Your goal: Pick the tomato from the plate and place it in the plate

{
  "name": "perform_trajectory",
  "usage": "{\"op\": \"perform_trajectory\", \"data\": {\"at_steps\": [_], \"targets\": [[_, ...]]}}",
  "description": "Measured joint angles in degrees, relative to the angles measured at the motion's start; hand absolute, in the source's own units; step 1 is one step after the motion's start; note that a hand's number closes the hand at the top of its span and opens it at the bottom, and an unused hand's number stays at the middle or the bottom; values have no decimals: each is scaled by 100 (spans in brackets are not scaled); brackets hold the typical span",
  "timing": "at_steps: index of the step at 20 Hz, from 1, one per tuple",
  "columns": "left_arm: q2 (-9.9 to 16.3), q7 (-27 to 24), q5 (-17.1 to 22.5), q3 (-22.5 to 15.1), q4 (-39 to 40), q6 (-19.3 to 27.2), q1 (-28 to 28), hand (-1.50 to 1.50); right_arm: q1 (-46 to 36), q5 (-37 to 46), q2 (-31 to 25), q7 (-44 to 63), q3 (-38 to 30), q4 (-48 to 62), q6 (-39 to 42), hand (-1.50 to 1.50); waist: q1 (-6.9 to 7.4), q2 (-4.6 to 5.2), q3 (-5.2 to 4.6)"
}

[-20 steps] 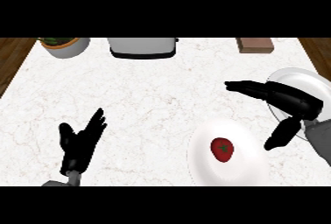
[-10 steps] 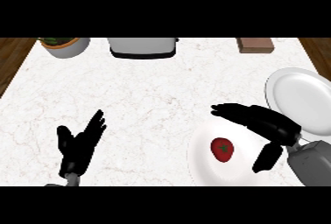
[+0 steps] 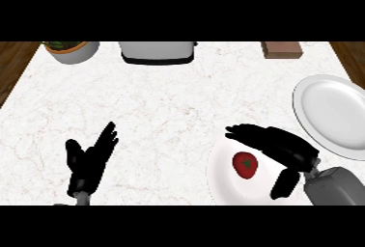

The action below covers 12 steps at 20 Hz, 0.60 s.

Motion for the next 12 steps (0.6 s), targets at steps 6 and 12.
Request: {"op": "perform_trajectory", "data": {"at_steps": [6, 12], "targets": [[-43, 47, -24, 198, 133, -175, -136, 0, -73, 665, 241, -12, -94, 292, -230, -150, 7, 3, 0], [-119, 153, -155, 286, -12, -264, -57, 0, -141, 1259, 600, -216, -141, 796, -447, -150, 14, 3, 0]]}}
